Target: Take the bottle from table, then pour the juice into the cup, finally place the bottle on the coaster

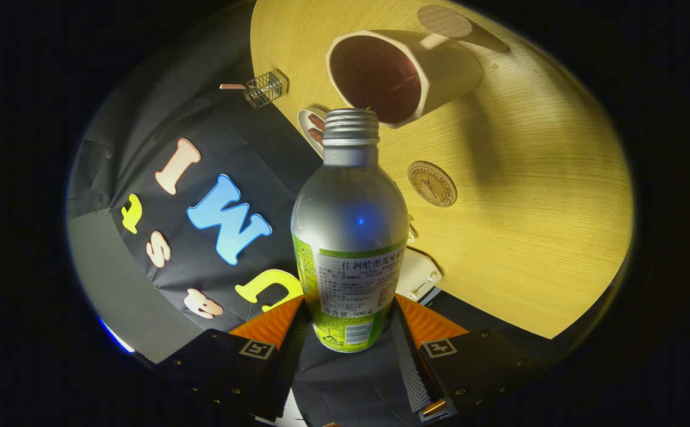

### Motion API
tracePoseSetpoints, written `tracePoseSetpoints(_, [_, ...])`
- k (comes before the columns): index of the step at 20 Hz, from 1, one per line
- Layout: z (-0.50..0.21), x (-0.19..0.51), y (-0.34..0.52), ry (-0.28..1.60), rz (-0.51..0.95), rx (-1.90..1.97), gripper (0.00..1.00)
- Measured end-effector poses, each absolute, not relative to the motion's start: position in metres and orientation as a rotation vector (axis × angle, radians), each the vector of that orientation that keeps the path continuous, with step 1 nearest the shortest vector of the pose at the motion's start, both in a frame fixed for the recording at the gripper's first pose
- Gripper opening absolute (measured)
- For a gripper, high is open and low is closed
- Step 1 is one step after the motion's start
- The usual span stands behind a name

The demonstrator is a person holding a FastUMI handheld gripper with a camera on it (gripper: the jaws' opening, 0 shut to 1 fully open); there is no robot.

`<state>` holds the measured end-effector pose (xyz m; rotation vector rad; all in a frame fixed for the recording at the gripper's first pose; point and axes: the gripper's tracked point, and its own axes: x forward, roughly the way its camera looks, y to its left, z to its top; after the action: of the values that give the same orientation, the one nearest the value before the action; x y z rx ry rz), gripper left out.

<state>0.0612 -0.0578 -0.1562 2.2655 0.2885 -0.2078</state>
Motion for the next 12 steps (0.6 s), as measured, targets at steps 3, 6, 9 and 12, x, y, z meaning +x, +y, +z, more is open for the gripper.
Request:
tracePoseSetpoints(3, [-0.1556,0.0617,-0.0562,0.291,-0.21,2.279,0.75])
tracePoseSetpoints(6, [-0.1542,0.0635,-0.055,0.294,-0.211,2.279,0.75])
tracePoseSetpoints(9, [-0.1575,0.0651,-0.0539,0.301,-0.215,2.262,0.75])
tracePoseSetpoints(12, [-0.1612,0.0641,-0.0511,0.314,-0.219,2.218,0.75])
